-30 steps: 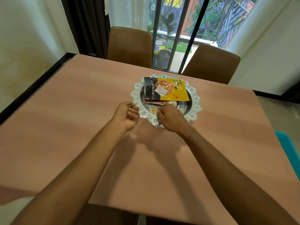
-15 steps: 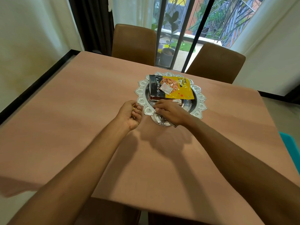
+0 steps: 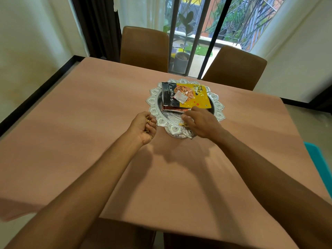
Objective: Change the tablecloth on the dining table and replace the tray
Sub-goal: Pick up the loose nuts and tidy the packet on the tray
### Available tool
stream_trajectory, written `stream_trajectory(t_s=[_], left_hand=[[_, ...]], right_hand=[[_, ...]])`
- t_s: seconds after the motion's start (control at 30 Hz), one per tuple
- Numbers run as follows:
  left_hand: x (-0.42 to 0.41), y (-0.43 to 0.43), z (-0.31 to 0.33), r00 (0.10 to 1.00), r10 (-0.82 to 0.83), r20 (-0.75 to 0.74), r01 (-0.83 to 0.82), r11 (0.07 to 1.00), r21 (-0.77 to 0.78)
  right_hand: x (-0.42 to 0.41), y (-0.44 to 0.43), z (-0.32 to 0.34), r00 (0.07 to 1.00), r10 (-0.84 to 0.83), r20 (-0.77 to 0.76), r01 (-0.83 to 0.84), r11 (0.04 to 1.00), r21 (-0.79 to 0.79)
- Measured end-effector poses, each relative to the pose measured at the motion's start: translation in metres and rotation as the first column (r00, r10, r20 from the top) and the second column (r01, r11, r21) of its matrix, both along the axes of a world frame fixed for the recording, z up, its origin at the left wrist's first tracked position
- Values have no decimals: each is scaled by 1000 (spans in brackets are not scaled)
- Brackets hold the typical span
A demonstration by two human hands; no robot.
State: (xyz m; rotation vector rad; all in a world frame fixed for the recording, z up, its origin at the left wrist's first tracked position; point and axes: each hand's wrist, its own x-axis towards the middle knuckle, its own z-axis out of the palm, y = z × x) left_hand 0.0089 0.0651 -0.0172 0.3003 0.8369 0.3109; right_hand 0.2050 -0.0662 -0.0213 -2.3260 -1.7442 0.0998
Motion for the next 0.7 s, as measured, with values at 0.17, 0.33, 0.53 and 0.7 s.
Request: stream_trajectory(t_s=[0.17, 0.33, 0.53, 0.7], left_hand=[[0, -3, 0, 1000, 3, -20, -3, 1000, 12], [-2, -3, 1, 1000, 1, -28, -1, 1000, 10], [1, -5, 2, 999, -2, -40, 3, 1000, 19], [4, -5, 3, 999, -7, -34, 7, 1000, 21]], right_hand=[[-29, 4, -13, 996, 35, 80, -38, 999, 35], [-34, 0, -21, 996, 94, 9, -94, 988, 123], [-26, 13, -17, 984, -39, -176, 64, 989, 134], [-22, 23, -14, 972, -100, -213, 110, 993, 37]])
